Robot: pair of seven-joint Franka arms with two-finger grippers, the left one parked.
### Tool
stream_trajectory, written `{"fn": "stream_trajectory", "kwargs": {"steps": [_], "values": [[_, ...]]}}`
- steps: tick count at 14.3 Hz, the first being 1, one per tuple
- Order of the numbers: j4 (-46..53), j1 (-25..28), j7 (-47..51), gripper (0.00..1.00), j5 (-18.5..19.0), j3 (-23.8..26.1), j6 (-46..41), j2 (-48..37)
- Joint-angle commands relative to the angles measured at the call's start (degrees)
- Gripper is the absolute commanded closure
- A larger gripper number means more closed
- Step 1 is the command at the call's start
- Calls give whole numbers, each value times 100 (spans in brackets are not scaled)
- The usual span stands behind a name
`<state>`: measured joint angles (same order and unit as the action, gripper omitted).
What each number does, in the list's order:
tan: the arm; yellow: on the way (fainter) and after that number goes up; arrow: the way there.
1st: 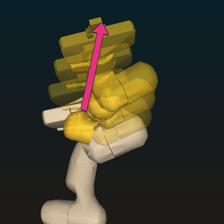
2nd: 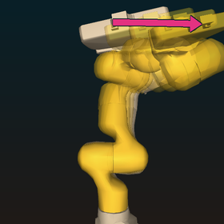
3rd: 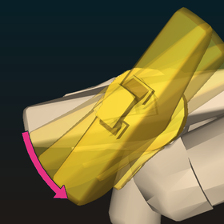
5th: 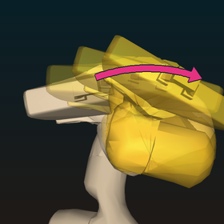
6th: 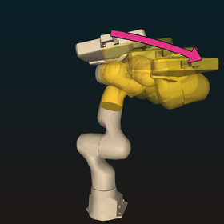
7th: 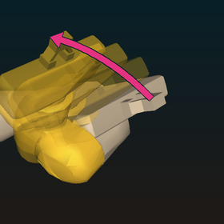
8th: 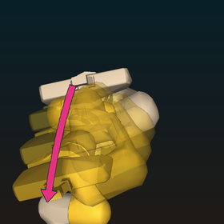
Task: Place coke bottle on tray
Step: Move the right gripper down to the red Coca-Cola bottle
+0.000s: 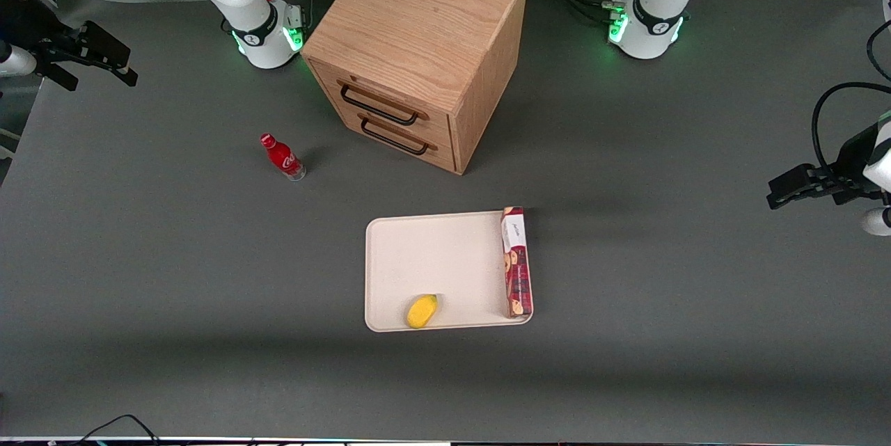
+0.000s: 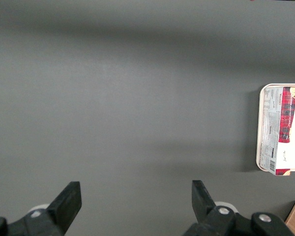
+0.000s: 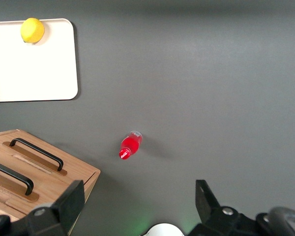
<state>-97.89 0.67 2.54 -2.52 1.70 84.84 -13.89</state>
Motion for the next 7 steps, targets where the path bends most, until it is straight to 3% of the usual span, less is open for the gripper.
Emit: {"fn": "stream_trajectory", "kwargs": {"steps": [1, 7], "values": [[270, -5, -130, 0, -12, -12, -300, 106], [192, 38, -70, 0, 23, 85, -319, 141]]}}
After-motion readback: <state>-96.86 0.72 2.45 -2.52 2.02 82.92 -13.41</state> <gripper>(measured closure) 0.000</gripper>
